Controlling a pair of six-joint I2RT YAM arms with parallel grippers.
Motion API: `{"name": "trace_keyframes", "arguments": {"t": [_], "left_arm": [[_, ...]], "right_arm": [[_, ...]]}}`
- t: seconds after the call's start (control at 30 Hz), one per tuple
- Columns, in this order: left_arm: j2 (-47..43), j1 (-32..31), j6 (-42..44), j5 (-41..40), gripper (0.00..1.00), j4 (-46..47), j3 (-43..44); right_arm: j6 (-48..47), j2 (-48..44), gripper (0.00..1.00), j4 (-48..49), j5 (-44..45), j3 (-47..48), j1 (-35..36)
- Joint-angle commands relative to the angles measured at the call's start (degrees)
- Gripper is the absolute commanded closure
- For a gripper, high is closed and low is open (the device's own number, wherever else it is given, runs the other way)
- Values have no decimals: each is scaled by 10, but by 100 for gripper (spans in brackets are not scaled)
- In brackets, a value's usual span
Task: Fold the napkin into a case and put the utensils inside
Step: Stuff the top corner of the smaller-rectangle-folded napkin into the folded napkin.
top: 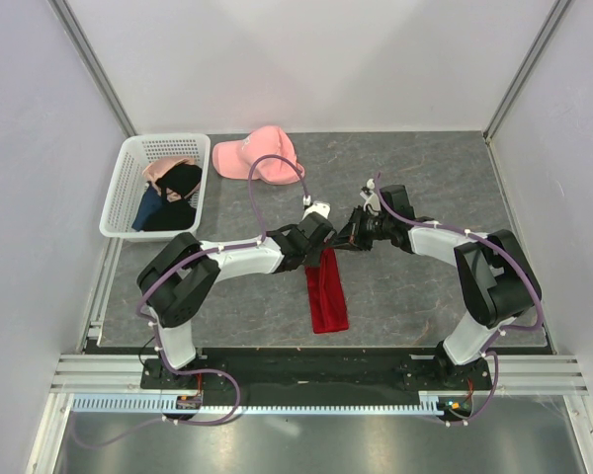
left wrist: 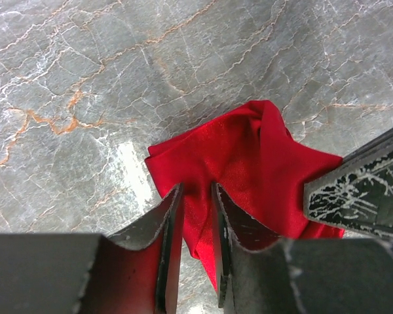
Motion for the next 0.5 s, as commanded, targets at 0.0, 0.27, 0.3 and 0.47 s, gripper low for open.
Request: {"name": "trace_keyframes", "arguments": {"t": [0.0, 0.27, 0.3, 0.47], "left_arm": [[5, -1, 21, -17, 73, 20, 22], [17, -2, 16, -46, 69, -3, 30], [19, -3, 15, -45, 69, -3, 27], [15, -3, 11, -38, 82, 4, 25]], "right_arm": [[2, 8, 100, 20, -8, 0, 4], [2, 8, 100, 20, -9, 0, 5], [2, 8, 100, 20, -9, -1, 6], [2, 9, 100, 21, -8, -5, 6]]}}
